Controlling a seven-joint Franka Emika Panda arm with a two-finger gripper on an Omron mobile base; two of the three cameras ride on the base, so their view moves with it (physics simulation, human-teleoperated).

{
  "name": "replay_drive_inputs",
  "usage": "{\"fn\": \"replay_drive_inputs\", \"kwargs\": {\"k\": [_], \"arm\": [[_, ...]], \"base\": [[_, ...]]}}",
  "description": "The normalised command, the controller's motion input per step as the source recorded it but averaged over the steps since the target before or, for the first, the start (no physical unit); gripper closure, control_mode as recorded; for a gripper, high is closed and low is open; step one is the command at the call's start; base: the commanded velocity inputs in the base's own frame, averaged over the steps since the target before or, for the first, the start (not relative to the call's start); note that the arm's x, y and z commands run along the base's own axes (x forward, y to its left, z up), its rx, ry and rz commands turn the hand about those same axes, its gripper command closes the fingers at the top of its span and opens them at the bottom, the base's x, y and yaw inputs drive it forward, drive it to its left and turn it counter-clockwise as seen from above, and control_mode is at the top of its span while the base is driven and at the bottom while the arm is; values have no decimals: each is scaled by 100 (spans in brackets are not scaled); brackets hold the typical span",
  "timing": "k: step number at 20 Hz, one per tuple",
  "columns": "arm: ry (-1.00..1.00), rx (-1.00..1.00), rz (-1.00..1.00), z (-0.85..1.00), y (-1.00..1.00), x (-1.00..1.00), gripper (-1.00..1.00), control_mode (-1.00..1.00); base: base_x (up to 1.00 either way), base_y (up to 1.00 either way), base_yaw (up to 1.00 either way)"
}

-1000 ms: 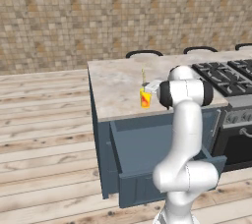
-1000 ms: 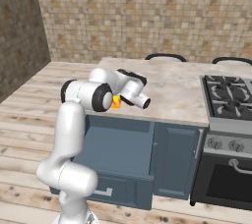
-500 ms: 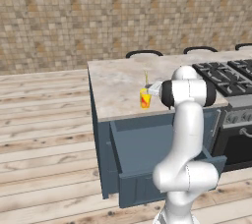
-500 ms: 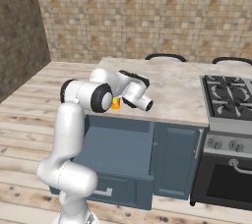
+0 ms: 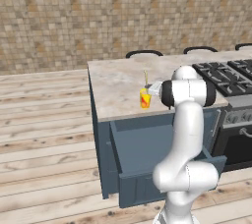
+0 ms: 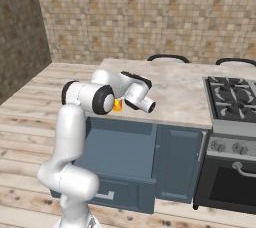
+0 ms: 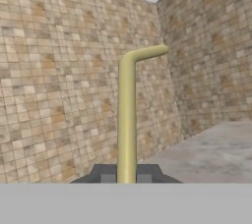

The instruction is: Pick up the straw from the right drawer and put it inside the smoothie cup.

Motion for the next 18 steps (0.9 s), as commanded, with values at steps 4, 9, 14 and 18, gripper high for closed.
{"fn": "replay_drive_inputs", "kwargs": {"k": [4, 9, 14, 18], "arm": [[0, 0, 2, 0, 0, 0, 100, -100], [-1, 0, 2, 0, 0, 0, -100, -100], [-3, 0, 2, 0, 0, -4, -100, -100], [-4, 0, 2, 0, 0, -7, -100, -100]], "base": [[0, 0, 0], [0, 0, 0], [0, 0, 0], [0, 0, 0]]}}
